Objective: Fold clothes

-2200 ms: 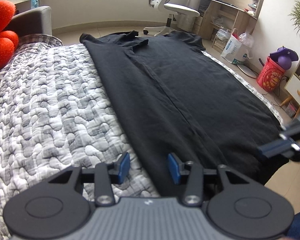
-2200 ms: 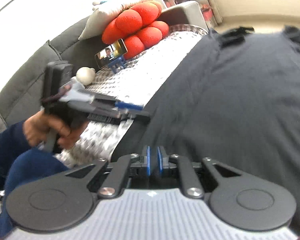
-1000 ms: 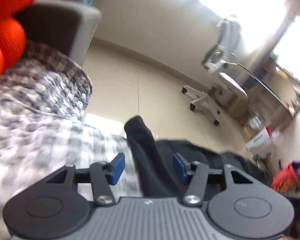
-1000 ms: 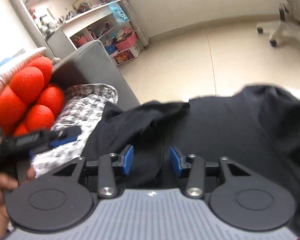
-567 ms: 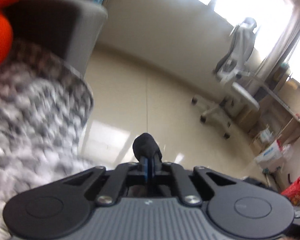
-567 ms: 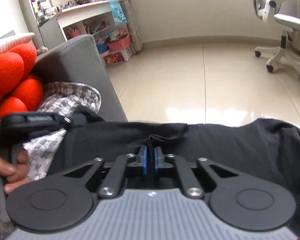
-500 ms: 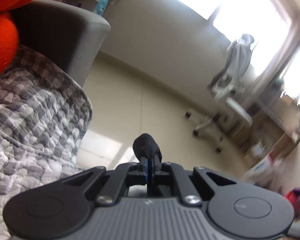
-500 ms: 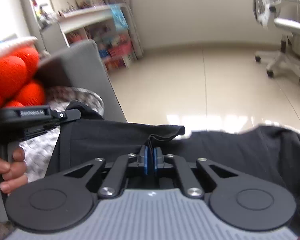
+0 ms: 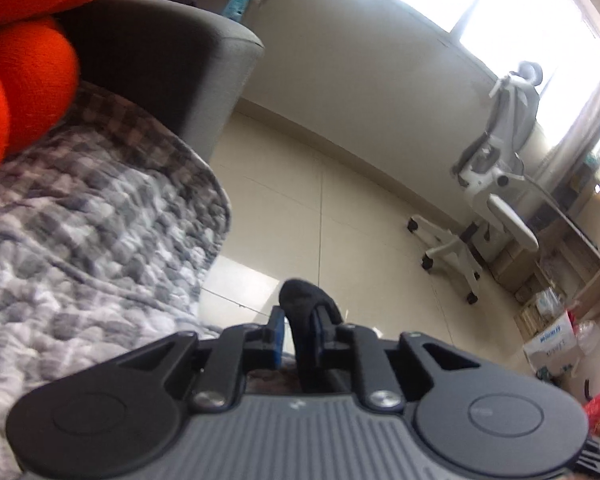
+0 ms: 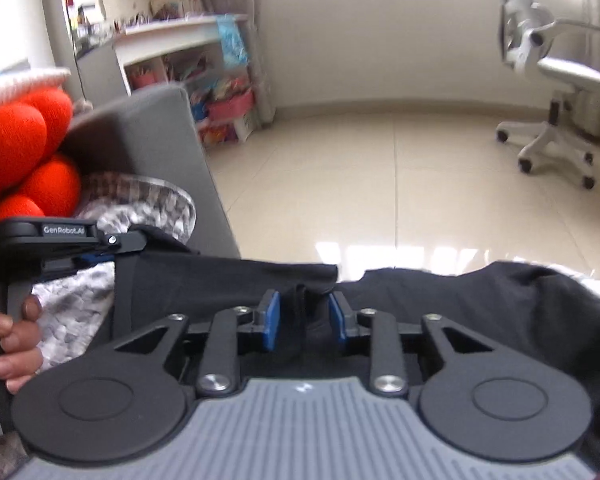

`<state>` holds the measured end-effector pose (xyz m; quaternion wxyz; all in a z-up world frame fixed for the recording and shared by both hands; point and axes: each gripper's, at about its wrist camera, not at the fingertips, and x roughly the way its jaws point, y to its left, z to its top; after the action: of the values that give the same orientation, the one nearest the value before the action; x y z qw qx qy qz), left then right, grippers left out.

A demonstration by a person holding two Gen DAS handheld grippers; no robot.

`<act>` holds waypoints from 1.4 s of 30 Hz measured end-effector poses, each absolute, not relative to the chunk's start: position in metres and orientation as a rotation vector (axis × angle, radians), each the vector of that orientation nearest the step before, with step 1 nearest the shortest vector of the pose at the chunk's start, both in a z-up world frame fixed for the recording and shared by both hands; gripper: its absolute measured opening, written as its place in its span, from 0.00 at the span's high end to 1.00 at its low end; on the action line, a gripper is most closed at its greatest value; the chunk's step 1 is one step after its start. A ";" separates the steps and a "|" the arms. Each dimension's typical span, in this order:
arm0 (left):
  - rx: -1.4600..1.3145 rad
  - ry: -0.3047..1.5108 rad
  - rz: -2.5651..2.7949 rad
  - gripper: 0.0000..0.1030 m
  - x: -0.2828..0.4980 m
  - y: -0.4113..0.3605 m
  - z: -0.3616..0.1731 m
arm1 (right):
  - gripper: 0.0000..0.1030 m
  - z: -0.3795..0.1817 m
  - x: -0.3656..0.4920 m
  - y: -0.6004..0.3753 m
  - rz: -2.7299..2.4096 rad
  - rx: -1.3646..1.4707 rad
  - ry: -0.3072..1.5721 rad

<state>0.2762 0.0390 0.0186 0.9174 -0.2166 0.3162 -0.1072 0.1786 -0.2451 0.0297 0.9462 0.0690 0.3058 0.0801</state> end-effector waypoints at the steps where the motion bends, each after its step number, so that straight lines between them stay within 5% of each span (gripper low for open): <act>1: -0.452 0.648 -0.215 0.85 0.273 0.043 0.022 | 0.69 0.034 0.168 -0.246 0.182 0.140 0.625; 11: -0.287 0.613 -0.397 0.82 0.139 0.046 0.061 | 0.69 0.049 0.046 -0.219 0.670 0.025 0.709; 18: -0.130 0.681 -0.507 0.77 0.042 -0.002 0.043 | 0.71 0.025 0.007 -0.181 0.699 -0.077 0.769; 42: -0.024 0.763 -0.326 0.78 -0.047 0.013 0.028 | 0.70 0.028 -0.116 -0.212 0.567 -0.029 0.816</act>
<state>-0.0468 0.0132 0.0278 0.9151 -0.0115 0.3705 -0.1585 -0.1161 -0.2121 0.0277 0.8791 -0.0140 0.3913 0.2719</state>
